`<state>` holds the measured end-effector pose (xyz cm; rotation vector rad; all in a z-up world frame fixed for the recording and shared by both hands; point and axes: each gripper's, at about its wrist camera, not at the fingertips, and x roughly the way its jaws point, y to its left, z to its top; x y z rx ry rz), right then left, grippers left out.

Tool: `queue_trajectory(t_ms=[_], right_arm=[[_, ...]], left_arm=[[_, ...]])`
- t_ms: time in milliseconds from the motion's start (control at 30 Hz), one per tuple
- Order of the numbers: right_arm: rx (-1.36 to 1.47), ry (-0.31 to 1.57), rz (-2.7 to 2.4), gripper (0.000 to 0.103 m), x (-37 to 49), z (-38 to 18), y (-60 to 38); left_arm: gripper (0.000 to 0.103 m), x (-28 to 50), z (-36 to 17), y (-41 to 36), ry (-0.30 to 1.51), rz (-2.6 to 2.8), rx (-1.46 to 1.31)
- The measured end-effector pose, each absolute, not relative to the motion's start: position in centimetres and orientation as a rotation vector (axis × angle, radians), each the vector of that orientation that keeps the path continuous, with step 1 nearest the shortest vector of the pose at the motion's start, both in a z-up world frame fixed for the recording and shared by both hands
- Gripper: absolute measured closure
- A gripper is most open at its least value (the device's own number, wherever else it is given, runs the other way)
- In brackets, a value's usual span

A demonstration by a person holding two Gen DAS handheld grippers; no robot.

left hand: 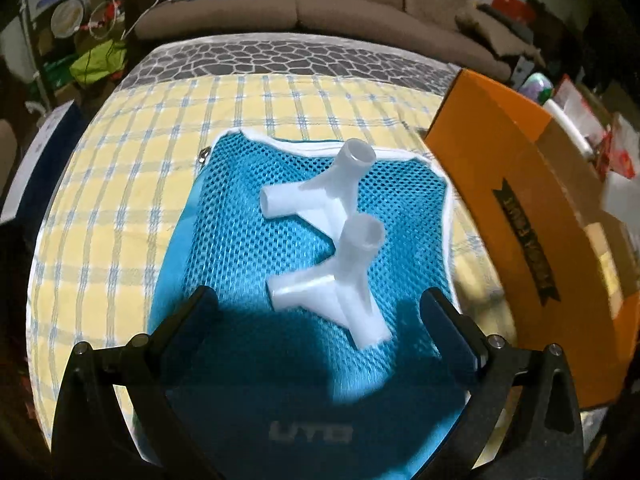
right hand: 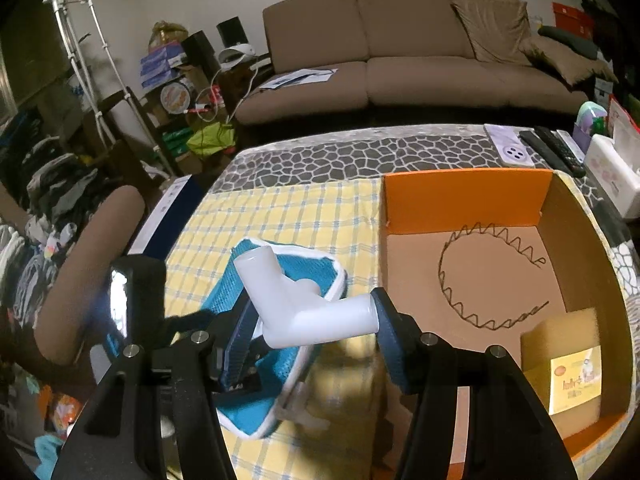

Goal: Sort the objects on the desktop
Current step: 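Grasp a white elbow connector with the right tool while the left tool grasps a three-way connector, then carry both connectors over the orange box and open both tools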

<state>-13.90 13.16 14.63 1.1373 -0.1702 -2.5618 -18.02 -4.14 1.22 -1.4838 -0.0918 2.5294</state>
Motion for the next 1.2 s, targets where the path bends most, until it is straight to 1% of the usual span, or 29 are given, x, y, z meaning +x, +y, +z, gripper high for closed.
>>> queue_trajectory(t_ms=[100,133,167,200,233,267,300,533,633,767,867,1000,1200], right_arm=[[1.138,-0.161,-2.561,0.045,-13.7,14.5,13.8],[1.139,-0.163,-2.560,0.045,-13.7,14.4,14.1],[1.140,-0.166,-2.559,0.045,-13.6,14.4,14.3],[1.140,-0.167,-2.562,0.045,-13.6,14.4,14.7],[1.142,-0.166,-2.564,0.045,-13.6,14.4,14.8],[1.143,-0.167,-2.567,0.045,-13.7,14.4,15.1],[1.144,-0.175,-2.571,0.045,-13.7,14.4,15.5],[1.142,-0.203,-2.591,0.045,-13.5,14.7,17.6],[1.142,-0.213,-2.603,0.045,-13.4,14.9,18.6],[1.159,-0.238,-2.616,0.045,-13.4,14.8,20.2],[1.184,-0.238,-2.623,0.045,-13.1,14.5,21.2],[1.232,-0.216,-2.625,0.045,-12.6,13.6,22.7],[1.295,-0.192,-2.613,0.045,-11.7,11.7,25.2]], left_arm=[[0.005,-18.8,0.4,-3.8,-0.079,2.538,-1.520],[0.010,-18.9,0.4,-3.7,-0.063,2.557,-1.516],[0.017,-18.8,0.4,-3.5,-0.044,2.569,-1.511],[0.022,-18.8,0.5,-3.3,-0.026,2.578,-1.504],[0.037,-18.6,0.6,-3.1,0.006,2.592,-1.492],[0.055,-18.6,0.6,-3.1,0.020,2.598,-1.484],[0.055,-18.4,0.7,-3.1,0.030,2.602,-1.474],[0.055,-18.0,1.5,-4.1,-0.085,2.595,-1.489],[0.055,-17.1,3.2,-4.1,-0.155,2.582,-1.452],[0.055,-15.1,7.1,-2.7,-0.219,2.547,-1.329],[0.055,-13.4,9.6,-1.2,-0.240,2.499,-1.243],[0.055,-12.1,11.6,1.2,-0.252,2.432,-1.187],[0.055,-11.4,12.4,5.3,-0.208,2.367,-1.159]])
